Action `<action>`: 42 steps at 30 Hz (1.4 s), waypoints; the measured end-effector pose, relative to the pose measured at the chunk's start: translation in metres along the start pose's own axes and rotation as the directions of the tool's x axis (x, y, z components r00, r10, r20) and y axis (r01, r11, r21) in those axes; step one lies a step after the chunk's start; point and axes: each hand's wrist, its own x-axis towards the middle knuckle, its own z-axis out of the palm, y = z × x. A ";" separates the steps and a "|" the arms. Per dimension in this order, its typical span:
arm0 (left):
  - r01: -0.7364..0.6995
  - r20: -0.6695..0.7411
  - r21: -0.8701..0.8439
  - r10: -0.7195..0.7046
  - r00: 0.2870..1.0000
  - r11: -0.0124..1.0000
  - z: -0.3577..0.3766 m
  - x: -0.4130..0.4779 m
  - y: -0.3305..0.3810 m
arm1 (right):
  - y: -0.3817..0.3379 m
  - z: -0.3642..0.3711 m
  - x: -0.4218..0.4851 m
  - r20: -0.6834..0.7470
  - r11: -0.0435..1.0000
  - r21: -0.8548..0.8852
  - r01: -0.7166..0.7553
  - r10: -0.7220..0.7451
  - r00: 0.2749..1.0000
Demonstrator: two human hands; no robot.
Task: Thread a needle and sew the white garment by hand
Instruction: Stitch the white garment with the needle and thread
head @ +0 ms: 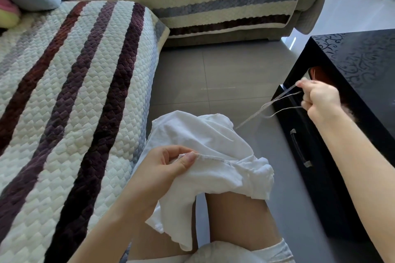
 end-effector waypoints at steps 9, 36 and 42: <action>0.022 -0.002 -0.031 -0.022 1.000 0.999 0.000 -0.004 0.002 | 0.065 -0.018 0.002 0.049 0.454 -0.886 0.093 -0.107 0.993; -0.013 0.047 -0.042 0.015 0.999 0.999 0.006 -0.003 0.005 | -0.025 0.021 -0.182 0.931 0.817 0.052 0.574 -0.248 0.269; -0.021 0.037 -0.116 0.025 0.999 0.993 0.007 -0.002 0.004 | -0.012 0.017 -0.213 0.924 0.232 -0.035 0.972 -0.363 0.120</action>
